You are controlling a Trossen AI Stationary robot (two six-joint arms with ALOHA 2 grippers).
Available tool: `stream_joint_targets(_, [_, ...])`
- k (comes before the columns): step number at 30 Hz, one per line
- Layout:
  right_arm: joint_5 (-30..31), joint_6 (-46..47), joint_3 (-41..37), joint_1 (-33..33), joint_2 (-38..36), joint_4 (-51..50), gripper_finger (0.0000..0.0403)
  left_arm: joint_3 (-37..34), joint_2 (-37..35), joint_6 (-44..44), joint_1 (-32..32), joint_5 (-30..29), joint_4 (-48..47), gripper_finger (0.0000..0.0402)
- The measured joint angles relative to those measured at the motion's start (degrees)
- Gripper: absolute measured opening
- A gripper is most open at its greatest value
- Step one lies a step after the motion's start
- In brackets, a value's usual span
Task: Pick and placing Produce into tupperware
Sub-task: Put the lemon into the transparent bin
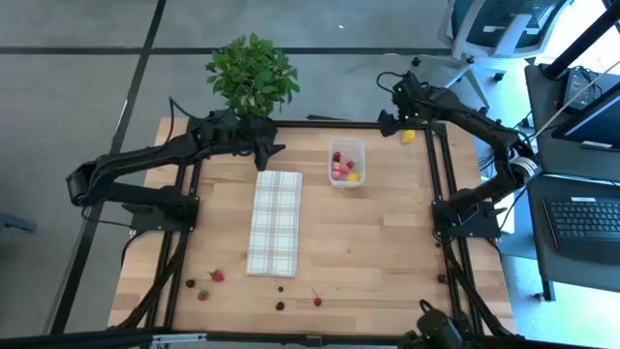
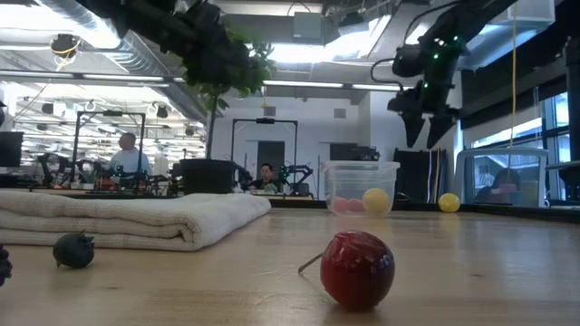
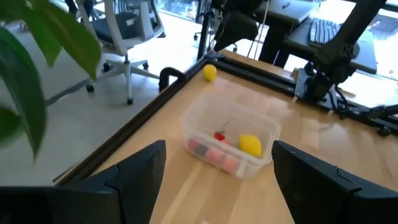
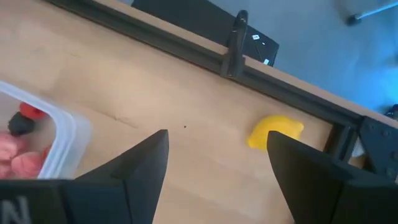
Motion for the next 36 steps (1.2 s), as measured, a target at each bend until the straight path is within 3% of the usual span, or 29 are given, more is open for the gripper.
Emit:
stream_joint_targets(10, [-0.6, 0.9, 0.0, 0.1, 4.4, -1.0, 0.0273, -0.2, -0.2, 0.8, -0.1, 0.1, 1.8, 0.0284])
stream_joint_targets(15, [-4.5, -1.4, 0.0, 0.4, 6.3, -0.8, 0.0273, -0.2, -0.2, 1.8, -0.1, 0.6, 2.7, 0.0284])
stream_joint_targets(20, [-2.3, 1.2, 0.0, 0.5, 7.9, -1.1, 0.0278, -0.2, -0.2, 1.8, -0.1, 0.6, 2.7, 0.0284])
stream_joint_targets(28, [-2.6, -1.9, 0.0, 1.1, 8.5, -2.1, 0.0282, -0.2, -0.2, 1.9, -0.1, 0.6, 2.9, 0.0284])
stream_joint_targets(36, [-9.6, -2.4, 0.0, 1.4, 8.5, -1.7, 0.03, -0.2, -0.2, 2.0, -0.1, 0.6, 3.1, 0.0284])
